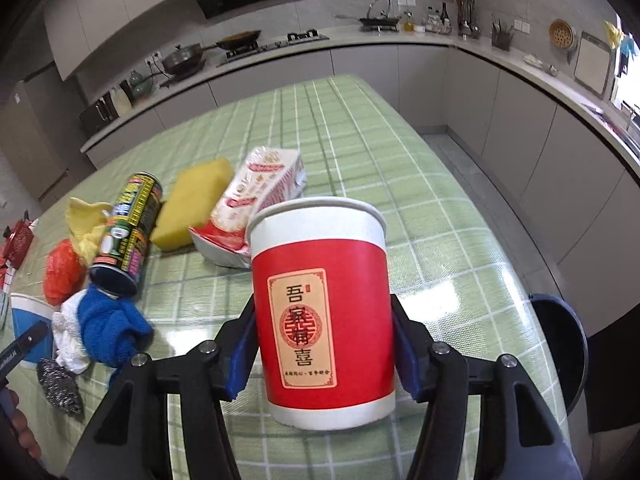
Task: Collect trash
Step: 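Grasp the blue paper cup with the left tool while the right tool grasps the red paper cup, then carry the blue and red paper cups over the black bucket with both tools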
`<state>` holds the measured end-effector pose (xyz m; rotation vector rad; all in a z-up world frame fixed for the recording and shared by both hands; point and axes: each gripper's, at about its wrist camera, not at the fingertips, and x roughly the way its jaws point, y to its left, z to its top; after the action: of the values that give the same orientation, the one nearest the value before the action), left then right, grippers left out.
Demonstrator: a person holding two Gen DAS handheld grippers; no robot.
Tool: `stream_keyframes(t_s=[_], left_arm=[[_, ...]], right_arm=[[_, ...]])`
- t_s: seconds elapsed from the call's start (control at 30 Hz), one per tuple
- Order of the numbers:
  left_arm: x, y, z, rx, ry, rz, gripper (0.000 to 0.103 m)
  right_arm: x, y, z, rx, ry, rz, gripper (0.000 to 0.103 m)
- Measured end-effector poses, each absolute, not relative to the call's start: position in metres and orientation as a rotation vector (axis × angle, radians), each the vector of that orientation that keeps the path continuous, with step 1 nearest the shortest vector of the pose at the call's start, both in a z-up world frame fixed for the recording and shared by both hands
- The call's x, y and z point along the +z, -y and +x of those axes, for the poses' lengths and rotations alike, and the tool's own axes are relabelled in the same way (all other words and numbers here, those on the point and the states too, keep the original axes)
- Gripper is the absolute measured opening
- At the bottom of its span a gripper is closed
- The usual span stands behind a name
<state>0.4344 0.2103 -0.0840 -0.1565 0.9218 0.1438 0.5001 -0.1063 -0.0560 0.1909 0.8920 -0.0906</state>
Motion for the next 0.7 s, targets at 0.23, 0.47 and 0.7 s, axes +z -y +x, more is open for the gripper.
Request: stream_keyframes(t_s=[0.23, 0.47, 0.7], left_arm=[[-0.061, -0.213, 0.421, 0.152, -0.866, -0.159, 0.057], [-0.051, -0.181, 0.397, 0.109, -0.843, -0.145, 0.057], [-0.045, -0.146, 0.376, 0.03, -0.842, -0.127, 0.057]], right_arm=[[-0.035, 0.097, 0.482, -0.047, -0.846, 0.193, 0.061], [-0.023, 0.095, 0.456, 0.019, -0.817, 0.184, 0.061], [-0.011, 0.11, 0.417, 0.02, -0.796, 0.195, 0.061]])
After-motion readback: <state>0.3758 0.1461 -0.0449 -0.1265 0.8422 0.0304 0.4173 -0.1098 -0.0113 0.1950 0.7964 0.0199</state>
